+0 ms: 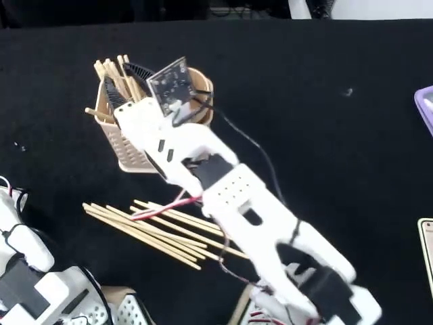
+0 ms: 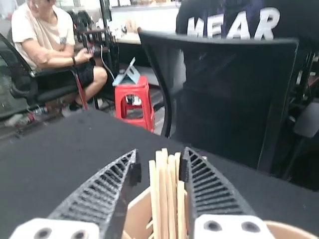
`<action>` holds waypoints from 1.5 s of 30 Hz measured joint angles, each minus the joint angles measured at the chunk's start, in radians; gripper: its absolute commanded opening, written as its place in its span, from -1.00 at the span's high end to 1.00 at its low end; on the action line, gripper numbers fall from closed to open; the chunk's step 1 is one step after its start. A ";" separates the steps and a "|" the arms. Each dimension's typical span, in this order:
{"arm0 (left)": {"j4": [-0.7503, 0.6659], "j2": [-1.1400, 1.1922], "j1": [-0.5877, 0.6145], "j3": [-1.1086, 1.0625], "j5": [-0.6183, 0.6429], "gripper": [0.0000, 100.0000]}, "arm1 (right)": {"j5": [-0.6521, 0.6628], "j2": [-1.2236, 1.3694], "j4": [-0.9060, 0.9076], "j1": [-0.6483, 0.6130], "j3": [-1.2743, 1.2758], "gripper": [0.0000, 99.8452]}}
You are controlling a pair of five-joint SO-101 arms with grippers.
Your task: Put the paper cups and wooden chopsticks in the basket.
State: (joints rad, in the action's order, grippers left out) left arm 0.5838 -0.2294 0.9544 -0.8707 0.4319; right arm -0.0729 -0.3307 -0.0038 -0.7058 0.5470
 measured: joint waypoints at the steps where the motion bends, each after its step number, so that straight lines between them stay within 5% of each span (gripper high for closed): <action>1: 0.000 0.000 0.000 0.000 0.000 0.66 | 0.000 -0.037 0.029 0.000 0.000 0.75; 6: 0.000 0.000 0.000 0.000 0.000 0.66 | 0.000 -0.273 0.262 0.000 0.000 0.75; 13: 0.000 0.000 0.000 0.000 0.000 0.66 | 0.000 -0.601 0.873 0.000 0.052 0.74; 17: 0.000 0.003 0.000 0.000 0.000 0.66 | 0.109 -0.667 1.111 0.000 0.204 0.70; 27: 0.000 0.003 0.000 0.000 0.000 0.66 | 0.446 -0.539 0.944 -0.005 0.712 0.61; 35: 0.000 0.003 0.000 0.000 0.000 0.66 | 0.585 -0.281 0.753 -0.005 0.723 0.69; 45: 0.000 0.003 0.000 0.000 0.000 0.66 | 0.652 -0.058 0.804 0.000 0.592 0.67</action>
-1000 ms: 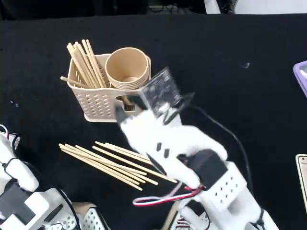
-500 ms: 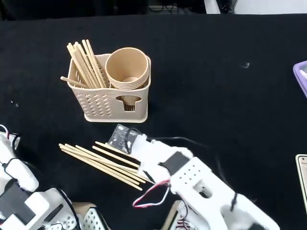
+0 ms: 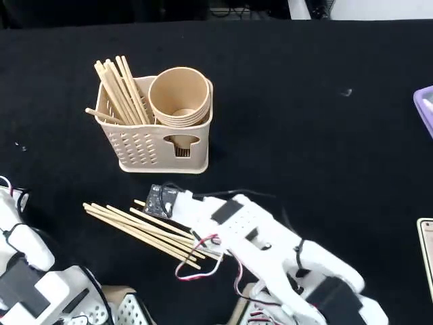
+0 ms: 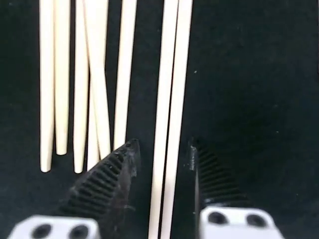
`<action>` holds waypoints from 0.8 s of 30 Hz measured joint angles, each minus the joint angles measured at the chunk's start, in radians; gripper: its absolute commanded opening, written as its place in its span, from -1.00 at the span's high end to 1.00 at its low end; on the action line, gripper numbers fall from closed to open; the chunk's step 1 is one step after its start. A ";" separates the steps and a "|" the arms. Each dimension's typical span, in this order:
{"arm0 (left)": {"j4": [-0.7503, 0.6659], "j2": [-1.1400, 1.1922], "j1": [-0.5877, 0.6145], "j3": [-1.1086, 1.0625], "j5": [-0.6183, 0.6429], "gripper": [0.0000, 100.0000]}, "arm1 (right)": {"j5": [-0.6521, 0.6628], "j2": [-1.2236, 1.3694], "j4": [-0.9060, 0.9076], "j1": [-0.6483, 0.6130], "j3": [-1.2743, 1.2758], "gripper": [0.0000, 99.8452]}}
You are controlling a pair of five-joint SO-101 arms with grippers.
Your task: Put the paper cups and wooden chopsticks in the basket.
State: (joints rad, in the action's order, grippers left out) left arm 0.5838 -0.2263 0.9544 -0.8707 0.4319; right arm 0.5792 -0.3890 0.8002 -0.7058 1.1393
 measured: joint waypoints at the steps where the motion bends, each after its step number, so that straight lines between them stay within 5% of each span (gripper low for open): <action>1: 0.000 0.000 0.000 0.000 0.000 0.66 | 0.000 0.017 0.011 0.000 -0.015 0.71; 5: 0.000 0.000 0.000 0.000 0.000 0.66 | 0.002 0.049 0.021 0.000 -0.044 0.99; 13: 0.000 0.000 0.000 0.000 0.000 0.66 | 0.002 0.058 0.025 0.003 -0.061 0.98; 24: 0.000 0.000 0.000 0.000 0.000 0.66 | -0.012 -0.334 0.341 0.000 -0.169 0.98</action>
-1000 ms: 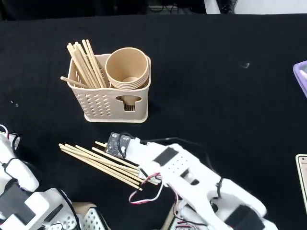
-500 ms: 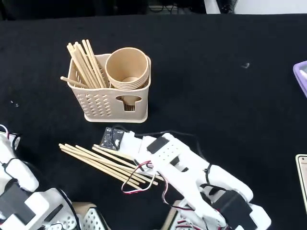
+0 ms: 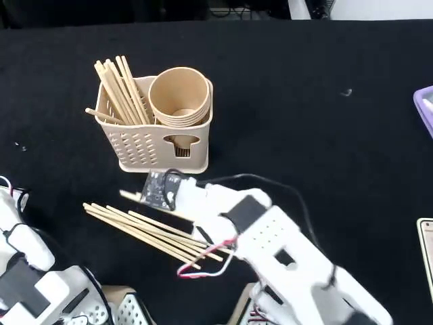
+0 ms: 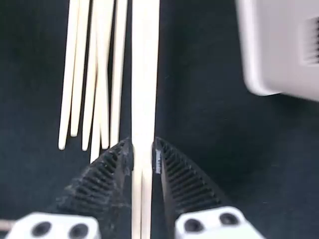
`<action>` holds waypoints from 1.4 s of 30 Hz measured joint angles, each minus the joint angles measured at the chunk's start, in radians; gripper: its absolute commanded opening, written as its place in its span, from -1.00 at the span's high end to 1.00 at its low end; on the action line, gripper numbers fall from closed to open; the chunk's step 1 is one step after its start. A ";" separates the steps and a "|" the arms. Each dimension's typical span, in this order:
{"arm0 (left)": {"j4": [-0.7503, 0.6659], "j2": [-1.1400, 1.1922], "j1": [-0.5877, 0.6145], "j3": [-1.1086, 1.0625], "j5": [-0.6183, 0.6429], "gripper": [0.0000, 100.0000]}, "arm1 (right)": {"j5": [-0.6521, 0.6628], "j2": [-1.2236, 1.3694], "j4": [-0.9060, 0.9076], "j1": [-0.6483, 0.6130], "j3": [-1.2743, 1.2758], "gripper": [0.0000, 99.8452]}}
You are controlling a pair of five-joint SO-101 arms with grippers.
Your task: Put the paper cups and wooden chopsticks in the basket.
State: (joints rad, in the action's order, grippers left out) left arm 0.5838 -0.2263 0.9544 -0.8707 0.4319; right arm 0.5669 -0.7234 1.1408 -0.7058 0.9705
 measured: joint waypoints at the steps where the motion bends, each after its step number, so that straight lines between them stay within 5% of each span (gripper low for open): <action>1: 0.000 0.000 0.000 0.000 0.000 0.66 | -0.018 -0.041 0.008 0.000 -0.011 0.98; 9: 0.000 0.000 0.000 0.000 0.000 0.66 | -0.213 -0.275 -0.095 -0.052 -0.163 0.98; 17: 0.000 0.000 0.000 0.000 0.000 0.66 | -0.460 -0.255 -0.654 -0.072 -0.255 0.98; 26: 0.000 0.000 0.000 0.000 0.000 0.66 | -0.583 0.138 -1.151 -0.063 -0.400 0.98; 38: 0.000 0.000 0.000 0.000 0.000 0.66 | -0.589 0.365 -1.254 0.021 -0.370 0.96; 42: 0.000 0.000 0.000 0.000 0.000 0.66 | -0.589 0.365 -1.254 0.021 -0.339 0.68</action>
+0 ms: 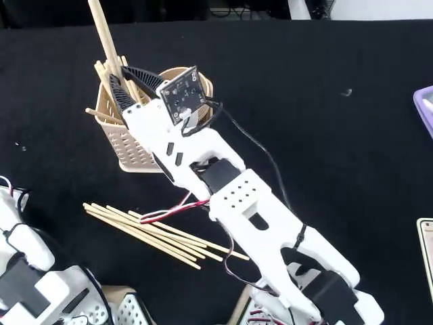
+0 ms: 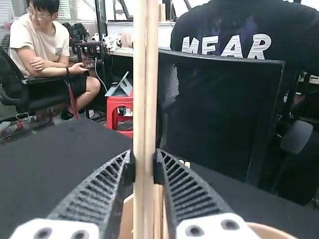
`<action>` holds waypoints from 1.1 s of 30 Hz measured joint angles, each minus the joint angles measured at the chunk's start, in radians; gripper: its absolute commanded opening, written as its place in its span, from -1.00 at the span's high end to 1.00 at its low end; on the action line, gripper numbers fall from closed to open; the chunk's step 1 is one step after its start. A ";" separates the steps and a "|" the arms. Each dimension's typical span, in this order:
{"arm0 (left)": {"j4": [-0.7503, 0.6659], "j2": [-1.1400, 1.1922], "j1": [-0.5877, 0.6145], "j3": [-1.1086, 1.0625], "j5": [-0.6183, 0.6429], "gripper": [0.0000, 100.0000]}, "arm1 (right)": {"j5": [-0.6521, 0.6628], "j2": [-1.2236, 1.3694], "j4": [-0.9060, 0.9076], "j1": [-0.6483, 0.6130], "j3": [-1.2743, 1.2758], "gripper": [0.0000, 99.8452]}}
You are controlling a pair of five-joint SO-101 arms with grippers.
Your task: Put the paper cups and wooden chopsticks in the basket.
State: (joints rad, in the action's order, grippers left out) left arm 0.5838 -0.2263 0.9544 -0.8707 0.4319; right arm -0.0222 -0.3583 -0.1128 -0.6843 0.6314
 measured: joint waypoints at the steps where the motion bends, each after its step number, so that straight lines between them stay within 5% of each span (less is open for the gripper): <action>1: 0.000 0.000 0.000 0.000 0.000 0.66 | 0.000 0.000 0.003 0.000 0.000 0.62; 11: 0.000 0.000 0.000 0.000 0.000 0.66 | 0.000 -0.152 0.322 0.000 -0.002 0.59; 22: 0.000 0.000 0.000 0.000 0.000 0.66 | 0.000 -0.661 0.990 -0.107 0.281 0.59; 28: 0.000 0.000 0.000 0.000 0.000 0.66 | 0.086 -0.629 0.893 -0.193 0.643 0.59; 33: 0.000 0.000 0.000 0.000 0.000 0.66 | 0.100 -0.476 0.821 -0.195 0.667 0.59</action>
State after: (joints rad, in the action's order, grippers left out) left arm 0.5838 -0.2263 0.9544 -0.8707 0.4319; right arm 0.0775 -0.8339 0.7081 -0.8792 1.2988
